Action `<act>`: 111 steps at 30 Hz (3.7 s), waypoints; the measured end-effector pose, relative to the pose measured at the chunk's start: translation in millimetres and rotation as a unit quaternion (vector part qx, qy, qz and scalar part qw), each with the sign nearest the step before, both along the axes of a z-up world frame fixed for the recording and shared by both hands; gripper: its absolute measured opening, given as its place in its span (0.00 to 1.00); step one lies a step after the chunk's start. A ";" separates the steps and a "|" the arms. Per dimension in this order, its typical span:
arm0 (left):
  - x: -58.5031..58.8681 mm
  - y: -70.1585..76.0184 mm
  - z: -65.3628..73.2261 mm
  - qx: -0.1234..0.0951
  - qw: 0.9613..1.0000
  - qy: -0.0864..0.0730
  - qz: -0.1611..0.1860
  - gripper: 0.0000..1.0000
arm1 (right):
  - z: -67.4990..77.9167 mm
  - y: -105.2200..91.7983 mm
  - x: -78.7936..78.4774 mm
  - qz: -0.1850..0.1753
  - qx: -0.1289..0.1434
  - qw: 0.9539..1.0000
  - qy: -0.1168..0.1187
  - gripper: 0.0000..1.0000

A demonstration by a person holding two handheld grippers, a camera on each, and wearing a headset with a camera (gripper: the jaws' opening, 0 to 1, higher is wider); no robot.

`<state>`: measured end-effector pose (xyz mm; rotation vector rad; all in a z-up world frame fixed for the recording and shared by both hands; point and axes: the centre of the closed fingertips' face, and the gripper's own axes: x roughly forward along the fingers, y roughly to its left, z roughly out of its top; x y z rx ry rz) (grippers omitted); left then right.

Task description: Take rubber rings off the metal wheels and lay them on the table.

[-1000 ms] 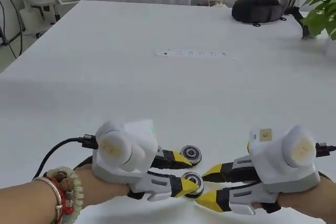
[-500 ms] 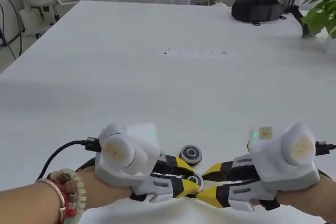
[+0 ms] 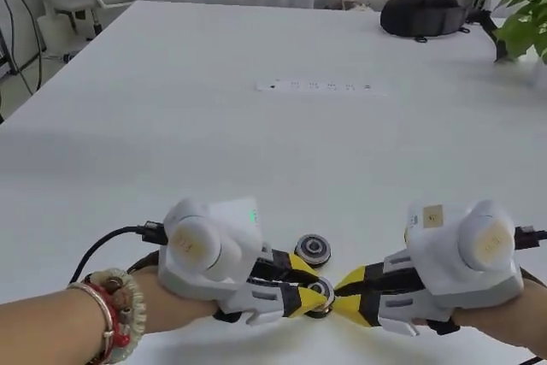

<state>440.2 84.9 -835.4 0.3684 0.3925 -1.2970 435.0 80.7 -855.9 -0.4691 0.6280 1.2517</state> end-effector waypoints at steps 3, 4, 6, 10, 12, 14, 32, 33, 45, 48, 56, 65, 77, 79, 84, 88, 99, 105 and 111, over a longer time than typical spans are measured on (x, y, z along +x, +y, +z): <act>-0.1 0.1 -0.1 0.000 1.000 -0.001 0.000 0.08 | 0.3 0.1 0.2 0.010 -0.017 1.000 -0.018 0.02; 0.1 -0.1 -0.2 0.000 1.000 -0.001 0.000 0.08 | 0.3 0.3 0.6 0.009 -0.019 1.000 -0.018 0.02; 0.4 0.0 -0.3 0.001 1.000 -0.001 -0.001 0.08 | 1.1 -1.6 3.8 -0.001 -0.019 1.000 -0.013 0.00; 1.4 -0.1 -0.5 0.002 1.000 0.001 0.001 0.08 | 3.0 -4.7 9.2 -0.035 -0.012 0.999 0.011 0.00; 1.7 0.0 -0.6 0.004 1.000 0.002 0.002 0.08 | 3.4 -5.3 9.3 -0.047 -0.008 0.999 0.026 0.00; 1.5 1.3 -0.3 0.006 1.000 0.004 0.001 0.08 | 5.6 -5.7 12.3 -0.058 0.001 0.998 0.033 0.00; 4.2 4.2 -0.3 0.005 1.000 0.001 -0.001 0.08 | 3.0 -6.4 18.1 -0.198 0.059 0.963 0.170 0.00; 4.4 4.2 -0.5 0.004 1.000 0.002 -0.001 0.08 | 3.2 -5.9 18.3 -0.197 0.062 0.964 0.166 0.00; 5.9 4.1 -0.8 -0.006 1.000 0.003 0.004 0.08 | 11.4 -2.6 19.4 -0.237 0.108 0.936 0.238 0.00; 5.5 3.8 -0.8 -0.004 1.000 0.002 0.003 0.08 | 11.5 -1.8 18.1 -0.234 0.105 0.937 0.236 0.00; 5.4 3.5 -1.1 0.003 1.000 -0.003 0.003 0.08 | 13.2 -1.7 17.3 -0.260 0.121 0.920 0.265 0.00; 5.3 3.4 -0.8 0.001 1.000 -0.004 0.005 0.08 | 15.0 -0.9 16.9 -0.273 0.135 0.910 0.282 0.00; 5.3 2.1 -0.6 -0.006 1.000 -0.006 0.006 0.08 | 17.1 1.7 14.8 -0.271 0.144 0.906 0.292 0.00; 5.3 1.8 -0.7 -0.007 1.000 -0.006 0.006 0.08 | 17.4 2.2 14.5 -0.271 0.144 0.906 0.292 0.00; 5.5 1.4 -0.7 -0.008 1.000 -0.006 0.006 0.08 | 18.6 3.6 14.0 -0.270 0.148 0.905 0.295 0.00; 5.4 1.1 -0.4 -0.010 1.000 -0.006 0.005 0.08 | 21.4 7.5 12.3 -0.262 0.153 0.905 0.297 0.00; 6.2 0.9 -0.2 -0.010 1.000 -0.005 0.005 0.08 | 27.6 11.5 12.2 -0.248 0.155 0.912 0.287 0.00; 6.2 2.8 0.1 0.006 1.000 -0.001 0.001 0.08 | 22.0 6.5 14.8 -0.263 0.141 0.911 0.286 0.00; 7.1 7.1 -0.4 0.019 1.000 -0.007 -0.003 0.07 | 19.5 0.0 17.2 -0.269 0.141 0.907 0.291 0.00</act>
